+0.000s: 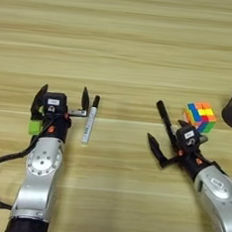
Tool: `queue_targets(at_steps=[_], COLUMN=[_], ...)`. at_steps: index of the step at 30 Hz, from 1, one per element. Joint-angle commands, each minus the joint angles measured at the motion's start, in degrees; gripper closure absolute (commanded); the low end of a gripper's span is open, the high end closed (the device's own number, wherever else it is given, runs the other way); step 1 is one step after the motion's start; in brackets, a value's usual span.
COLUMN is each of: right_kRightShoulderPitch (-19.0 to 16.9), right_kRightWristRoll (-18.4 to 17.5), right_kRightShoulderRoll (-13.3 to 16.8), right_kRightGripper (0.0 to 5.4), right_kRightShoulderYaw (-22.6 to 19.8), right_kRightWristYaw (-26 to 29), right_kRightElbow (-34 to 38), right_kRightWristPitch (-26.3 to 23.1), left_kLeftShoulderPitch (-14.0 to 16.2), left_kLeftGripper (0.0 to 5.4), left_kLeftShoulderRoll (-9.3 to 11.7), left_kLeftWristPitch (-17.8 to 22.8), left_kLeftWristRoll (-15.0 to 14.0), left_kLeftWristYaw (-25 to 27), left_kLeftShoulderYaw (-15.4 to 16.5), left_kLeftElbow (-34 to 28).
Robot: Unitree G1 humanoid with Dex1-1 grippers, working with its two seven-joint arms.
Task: Move the objects on the table
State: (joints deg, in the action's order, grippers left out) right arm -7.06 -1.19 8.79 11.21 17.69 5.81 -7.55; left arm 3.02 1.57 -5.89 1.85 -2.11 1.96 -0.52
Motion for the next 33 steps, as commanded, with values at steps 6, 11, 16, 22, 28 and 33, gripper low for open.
queue_targets(at_steps=[6,11,16,22,28,33], right_kRightShoulderPitch=[0.68,0.83,0.85,0.91,1.11,1.24], right_kRightWristRoll=[-1.25,-2.21,-2.42,-2.61,-2.48,-2.48], right_kRightShoulderRoll=[-0.57,-0.89,-0.94,-0.96,-0.94,-0.97], right_kRightGripper=[0.03,0.03,0.45,1.06,1.75,2.33], right_kRightShoulderYaw=[-1.14,-1.72,-2.13,-2.28,-2.25,-2.26], right_kRightWristYaw=[-0.37,-0.44,-0.31,-0.34,-0.4,-0.4], right_kRightElbow=[-1.21,-1.08,-0.94,-0.83,-1.05,-1.22], right_kRightWristPitch=[-6.88,-8.85,-9.95,-10.42,-10.25,-10.19], left_kLeftShoulderPitch=[-0.23,-0.23,-0.15,-0.17,-0.34,-0.45], left_kLeftGripper=[0.0,0.0,0.0,0.0,0.0,0.0], left_kLeftShoulderRoll=[-0.12,-0.17,-0.25,-0.28,-0.25,-0.23], left_kLeftWristPitch=[0.83,0.83,0.88,0.92,0.93,0.91], left_kLeftWristRoll=[0.0,0.02,0.08,0.09,0.03,-0.01], left_kLeftWristYaw=[0.01,0.02,-0.03,-0.05,-0.02,0.02], left_kLeftShoulderYaw=[-0.14,-0.14,-0.2,-0.17,-0.09,-0.06], left_kLeftElbow=[-0.63,-0.64,-0.81,-0.85,-0.68,-0.51])
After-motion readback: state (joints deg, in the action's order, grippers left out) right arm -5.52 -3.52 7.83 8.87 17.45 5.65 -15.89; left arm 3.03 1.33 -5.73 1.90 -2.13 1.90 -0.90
